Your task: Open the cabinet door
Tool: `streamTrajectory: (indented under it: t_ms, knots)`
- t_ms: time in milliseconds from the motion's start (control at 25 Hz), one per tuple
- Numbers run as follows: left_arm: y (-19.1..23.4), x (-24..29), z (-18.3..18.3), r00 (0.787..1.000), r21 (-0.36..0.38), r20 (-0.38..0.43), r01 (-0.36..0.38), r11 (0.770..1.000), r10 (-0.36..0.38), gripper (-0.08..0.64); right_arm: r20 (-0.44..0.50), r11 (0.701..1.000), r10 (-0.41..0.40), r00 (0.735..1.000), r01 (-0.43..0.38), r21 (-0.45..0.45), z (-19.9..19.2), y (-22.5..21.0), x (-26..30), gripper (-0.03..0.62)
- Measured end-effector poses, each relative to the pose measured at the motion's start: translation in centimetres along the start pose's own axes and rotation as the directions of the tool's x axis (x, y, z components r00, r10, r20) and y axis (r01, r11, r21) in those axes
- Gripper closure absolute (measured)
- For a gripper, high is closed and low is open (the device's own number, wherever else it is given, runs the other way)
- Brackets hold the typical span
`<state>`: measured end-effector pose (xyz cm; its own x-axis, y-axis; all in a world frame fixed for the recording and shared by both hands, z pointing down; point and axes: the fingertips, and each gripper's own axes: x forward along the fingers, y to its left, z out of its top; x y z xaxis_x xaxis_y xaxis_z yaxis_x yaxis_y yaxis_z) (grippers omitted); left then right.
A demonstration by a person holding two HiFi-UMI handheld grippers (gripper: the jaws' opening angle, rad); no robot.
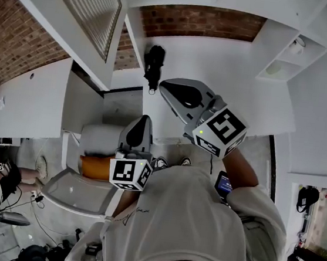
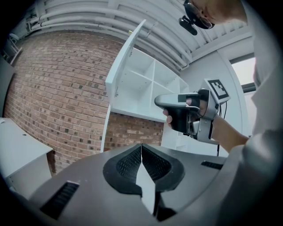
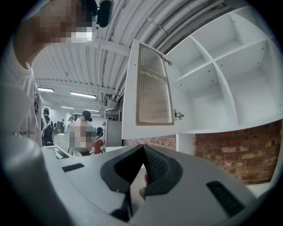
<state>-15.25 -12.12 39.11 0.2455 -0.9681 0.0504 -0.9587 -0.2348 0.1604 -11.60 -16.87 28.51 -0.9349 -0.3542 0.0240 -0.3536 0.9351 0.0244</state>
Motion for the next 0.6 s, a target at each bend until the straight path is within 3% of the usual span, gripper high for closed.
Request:
streamTrajectory:
  t_ms: [600]
  knots:
    - [-1.5,0.9,-1.0,0.999,-0.013,-0.024,0.048,0.999,-0.048,0.545,-0.063,0.997,-0.064,0.996,0.067,0.038,-3.2,-1.1,-3.4,0.568]
